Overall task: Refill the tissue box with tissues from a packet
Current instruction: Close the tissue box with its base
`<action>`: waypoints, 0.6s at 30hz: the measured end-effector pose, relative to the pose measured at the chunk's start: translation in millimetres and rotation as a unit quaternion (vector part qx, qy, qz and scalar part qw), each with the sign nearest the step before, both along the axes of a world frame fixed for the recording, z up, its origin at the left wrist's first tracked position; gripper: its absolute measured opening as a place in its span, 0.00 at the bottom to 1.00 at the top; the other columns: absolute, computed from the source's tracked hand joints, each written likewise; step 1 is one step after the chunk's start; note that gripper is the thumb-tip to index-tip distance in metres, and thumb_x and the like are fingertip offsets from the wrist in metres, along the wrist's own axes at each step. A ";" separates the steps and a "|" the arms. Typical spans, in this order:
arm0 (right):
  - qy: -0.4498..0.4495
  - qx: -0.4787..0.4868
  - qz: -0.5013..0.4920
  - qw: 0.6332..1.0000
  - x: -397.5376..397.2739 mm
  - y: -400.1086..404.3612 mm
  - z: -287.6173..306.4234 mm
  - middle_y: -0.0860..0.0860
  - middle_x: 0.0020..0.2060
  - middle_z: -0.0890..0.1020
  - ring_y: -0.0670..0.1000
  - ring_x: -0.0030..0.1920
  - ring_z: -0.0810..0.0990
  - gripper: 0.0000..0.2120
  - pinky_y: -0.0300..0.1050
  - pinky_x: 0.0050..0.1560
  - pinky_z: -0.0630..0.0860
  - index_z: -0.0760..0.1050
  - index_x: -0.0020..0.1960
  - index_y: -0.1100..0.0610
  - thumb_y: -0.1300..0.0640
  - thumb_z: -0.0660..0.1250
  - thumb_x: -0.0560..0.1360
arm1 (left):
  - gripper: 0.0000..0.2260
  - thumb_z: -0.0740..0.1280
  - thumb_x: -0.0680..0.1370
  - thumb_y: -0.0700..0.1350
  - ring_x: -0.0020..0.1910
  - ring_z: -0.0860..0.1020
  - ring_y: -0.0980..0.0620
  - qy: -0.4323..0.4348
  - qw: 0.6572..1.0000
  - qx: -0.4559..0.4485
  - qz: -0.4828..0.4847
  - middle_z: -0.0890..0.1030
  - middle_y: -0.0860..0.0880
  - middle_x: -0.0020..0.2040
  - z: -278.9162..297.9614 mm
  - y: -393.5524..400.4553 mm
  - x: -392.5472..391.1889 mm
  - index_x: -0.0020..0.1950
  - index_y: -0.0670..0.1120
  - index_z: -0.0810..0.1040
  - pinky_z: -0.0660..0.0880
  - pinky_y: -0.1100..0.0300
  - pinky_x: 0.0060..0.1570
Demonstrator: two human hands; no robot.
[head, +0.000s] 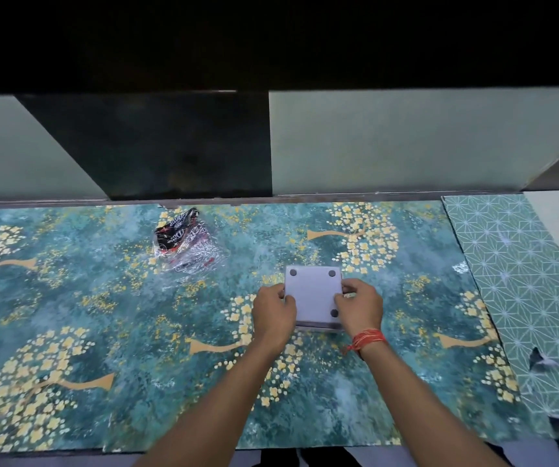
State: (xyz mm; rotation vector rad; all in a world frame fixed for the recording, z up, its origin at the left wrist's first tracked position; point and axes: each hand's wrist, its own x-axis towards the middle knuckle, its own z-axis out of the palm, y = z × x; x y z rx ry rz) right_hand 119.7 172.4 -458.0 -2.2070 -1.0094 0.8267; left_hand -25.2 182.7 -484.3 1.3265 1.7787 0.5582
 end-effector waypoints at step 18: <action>-0.033 -0.060 0.021 0.997 16.3 -2.8 -5.0 0.51 0.41 0.81 0.52 0.39 0.77 0.10 0.40 0.40 0.70 0.81 0.50 0.58 0.65 0.66 0.71 | 0.08 0.64 0.77 0.39 0.34 0.84 0.48 0.003 0.999 -0.023 -0.041 0.82 0.39 0.39 7.5 -4.5 7.3 0.43 0.36 0.80 0.71 0.68 0.27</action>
